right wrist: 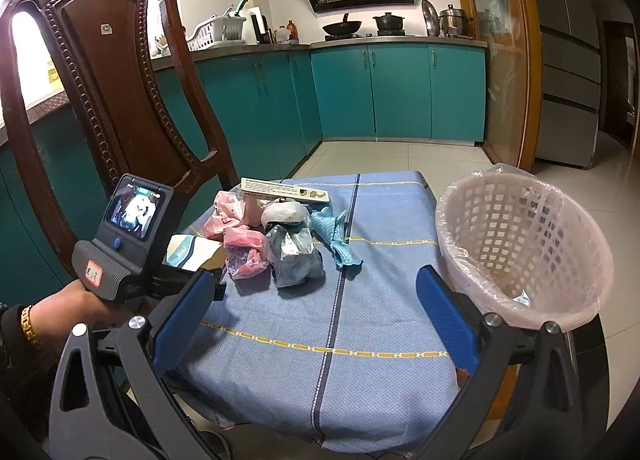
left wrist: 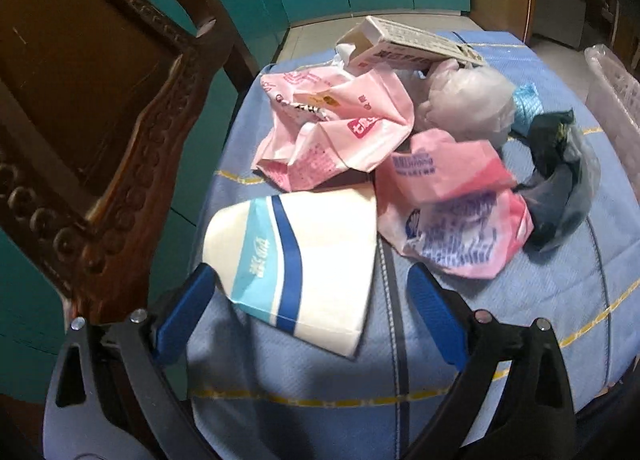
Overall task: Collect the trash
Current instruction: 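Grasp the white-and-blue paper cup with the left tool and lift it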
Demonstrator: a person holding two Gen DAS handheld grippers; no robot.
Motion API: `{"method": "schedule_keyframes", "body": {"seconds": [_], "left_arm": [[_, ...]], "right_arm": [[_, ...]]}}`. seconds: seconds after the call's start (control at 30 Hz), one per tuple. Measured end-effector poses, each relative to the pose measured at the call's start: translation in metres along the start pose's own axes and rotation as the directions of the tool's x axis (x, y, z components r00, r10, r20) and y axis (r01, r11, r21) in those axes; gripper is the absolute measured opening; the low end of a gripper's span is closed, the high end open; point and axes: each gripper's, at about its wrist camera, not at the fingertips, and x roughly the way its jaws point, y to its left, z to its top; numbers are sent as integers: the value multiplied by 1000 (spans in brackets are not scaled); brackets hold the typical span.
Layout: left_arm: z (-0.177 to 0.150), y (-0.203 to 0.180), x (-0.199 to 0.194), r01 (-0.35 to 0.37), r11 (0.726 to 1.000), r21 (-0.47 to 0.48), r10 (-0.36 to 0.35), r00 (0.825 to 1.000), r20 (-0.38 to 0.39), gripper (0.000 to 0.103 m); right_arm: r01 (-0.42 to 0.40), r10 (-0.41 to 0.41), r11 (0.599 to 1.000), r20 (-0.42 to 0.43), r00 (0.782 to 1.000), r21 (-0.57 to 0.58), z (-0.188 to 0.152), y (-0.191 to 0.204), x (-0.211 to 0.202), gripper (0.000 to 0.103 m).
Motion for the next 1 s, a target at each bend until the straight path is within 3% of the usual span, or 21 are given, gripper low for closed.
{"method": "schedule_keyframes", "body": {"seconds": [0.07,0.13,0.23,0.3,0.33,0.37,0.4,0.43,0.5,0.6,0.63,0.73,1.0], "left_arm": [[0,4,3,80,996,-35,-81,996,-25,95],[-2,3,5,131,991,-31,-132,990,-43,78],[-5,-2,3,173,985,-23,-174,984,-44,70],[-8,-5,-5,246,969,-22,-247,969,-28,67],[-10,-9,-13,302,953,-15,-302,953,-10,66],[-13,-12,-20,335,942,-3,-335,942,13,68],[-14,-16,-27,357,934,15,-357,933,36,78],[-16,-21,-38,359,932,49,-362,929,73,96],[-20,-24,-51,296,953,59,-302,945,125,100],[-29,-18,-56,230,973,-7,-228,968,107,100],[-30,-10,-53,158,987,-40,-153,983,104,100],[-25,3,-44,86,992,-88,-78,993,93,100],[1,4,-14,76,995,-60,-73,996,57,99]], "right_arm": [[0,0,1000,-1,1000,2,0,0,0,99],[1,-1,1000,0,1000,0,0,0,0,99],[1,-1,1000,-1,1000,-4,0,1,1,99],[1,-1,1000,0,1000,-5,0,1,1,99],[3,-3,1000,-2,1000,-7,-1,2,2,99],[4,-4,1000,-3,1000,-8,-1,2,2,99],[4,-4,1000,-3,1000,-8,-1,1,2,99],[4,-4,1000,-4,1000,-7,-1,1,2,99],[6,-6,1000,-5,1000,-6,-1,1,2,99],[8,-8,1000,-10,1000,-12,-1,2,3,99],[8,-8,1000,-11,1000,-15,-1,3,3,99],[4,-4,1000,-7,1000,-10,-1,2,3,99],[-2,2,1000,-17,1000,-28,-2,6,4,99]]}}
